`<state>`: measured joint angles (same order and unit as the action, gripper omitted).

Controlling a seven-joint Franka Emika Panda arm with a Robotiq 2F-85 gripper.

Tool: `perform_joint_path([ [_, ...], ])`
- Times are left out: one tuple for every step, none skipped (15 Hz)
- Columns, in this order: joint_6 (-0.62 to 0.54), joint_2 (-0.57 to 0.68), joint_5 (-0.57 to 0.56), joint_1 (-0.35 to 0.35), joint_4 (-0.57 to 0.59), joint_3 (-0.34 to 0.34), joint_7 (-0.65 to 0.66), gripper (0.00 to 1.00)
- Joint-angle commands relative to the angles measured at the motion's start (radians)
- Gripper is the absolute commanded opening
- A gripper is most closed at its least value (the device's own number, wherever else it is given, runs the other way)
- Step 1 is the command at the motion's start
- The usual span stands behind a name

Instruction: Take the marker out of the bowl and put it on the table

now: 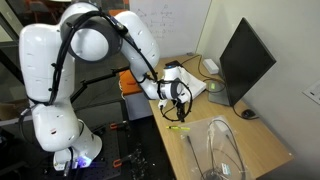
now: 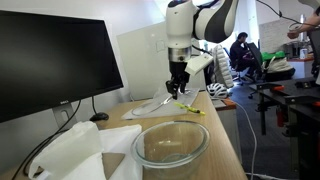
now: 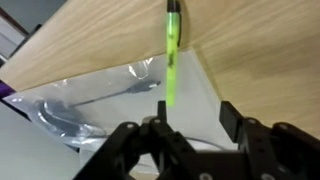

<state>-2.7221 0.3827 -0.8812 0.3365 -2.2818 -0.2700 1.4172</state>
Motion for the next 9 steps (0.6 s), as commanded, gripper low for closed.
perform_joint_path([
  [0.017,-0.044,-0.023,0.038,-0.010,-0.033,0.164,0.92],
  [0.024,-0.072,0.067,0.010,-0.035,0.003,0.135,0.98],
  [0.043,-0.110,0.131,0.005,-0.059,0.021,0.127,1.00],
  [0.064,-0.139,0.201,0.004,-0.074,0.036,0.120,1.00],
  [0.081,-0.181,0.255,-0.036,-0.096,0.091,0.121,1.00],
  [0.097,-0.212,0.302,-0.033,-0.109,0.102,0.145,1.00],
  [0.110,-0.246,0.312,-0.029,-0.119,0.113,0.199,1.00],
  [0.117,-0.269,0.338,-0.043,-0.126,0.135,0.213,1.00],
  [0.123,-0.297,0.346,-0.055,-0.136,0.155,0.240,1.00],
])
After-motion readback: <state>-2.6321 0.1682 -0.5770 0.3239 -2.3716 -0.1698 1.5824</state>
